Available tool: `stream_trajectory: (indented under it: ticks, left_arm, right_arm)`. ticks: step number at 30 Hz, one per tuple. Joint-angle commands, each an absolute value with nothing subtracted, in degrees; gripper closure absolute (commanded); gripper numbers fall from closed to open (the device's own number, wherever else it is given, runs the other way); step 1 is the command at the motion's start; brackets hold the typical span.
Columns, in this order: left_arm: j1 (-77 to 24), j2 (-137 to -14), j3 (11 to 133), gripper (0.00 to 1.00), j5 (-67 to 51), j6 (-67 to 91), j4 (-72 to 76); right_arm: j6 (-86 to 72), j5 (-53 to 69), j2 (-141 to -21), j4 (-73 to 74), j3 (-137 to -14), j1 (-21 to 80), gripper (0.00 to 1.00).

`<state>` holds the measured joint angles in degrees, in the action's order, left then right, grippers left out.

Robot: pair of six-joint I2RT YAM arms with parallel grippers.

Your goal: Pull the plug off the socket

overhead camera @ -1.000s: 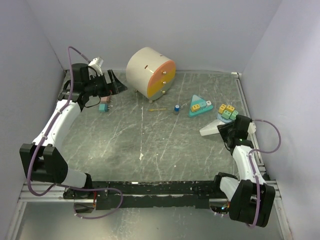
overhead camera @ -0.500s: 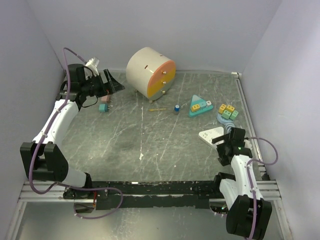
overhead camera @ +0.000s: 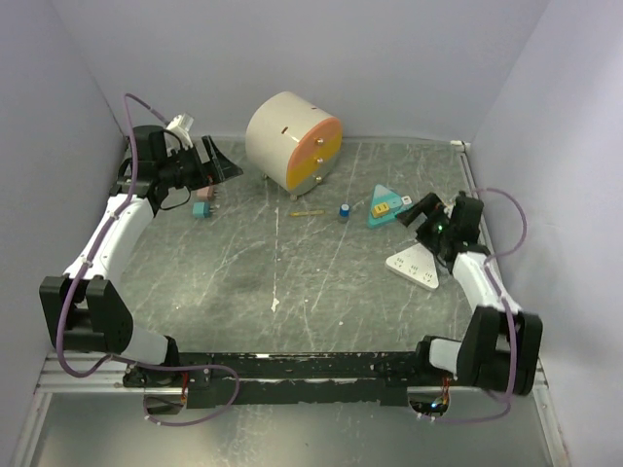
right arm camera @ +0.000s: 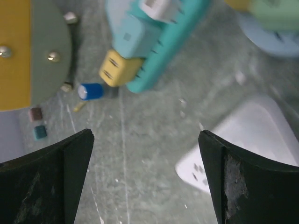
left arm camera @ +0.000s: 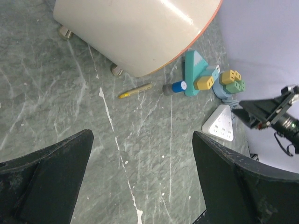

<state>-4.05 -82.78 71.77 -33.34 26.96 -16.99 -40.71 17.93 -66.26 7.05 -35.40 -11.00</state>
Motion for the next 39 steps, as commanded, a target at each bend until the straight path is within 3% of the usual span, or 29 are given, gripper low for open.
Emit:
stream_trajectory:
  ticks: [1,10,19,26,39]
  left_arm:
    - [-4.04,-83.13,71.24,0.01,-32.19,25.9,-15.5]
    - [-4.08,-84.59,71.06,0.01,-33.45,26.27,-15.26]
    - [-4.12,-85.0,70.67,0.01,-35.19,26.97,-14.09]
    - [-4.13,-85.07,70.23,0.01,-36.67,27.65,-13.24]
    - [-4.44,-85.03,69.96,0.01,-36.83,27.86,-12.9]
  right_arm:
    - [-36.28,19.72,-75.15,-2.68,-44.89,-5.78,0.04]
    - [-34.5,8.84,-96.34,3.59,-63.39,-4.42,0.05]
    - [-24.97,15.46,-115.0,14.06,-82.6,-5.19,0.22]
    - [-22.08,23.47,-119.22,13.61,-82.12,-3.32,0.35]
    - [-19.39,22.92,-111.97,8.14,-67.76,7.55,0.39]
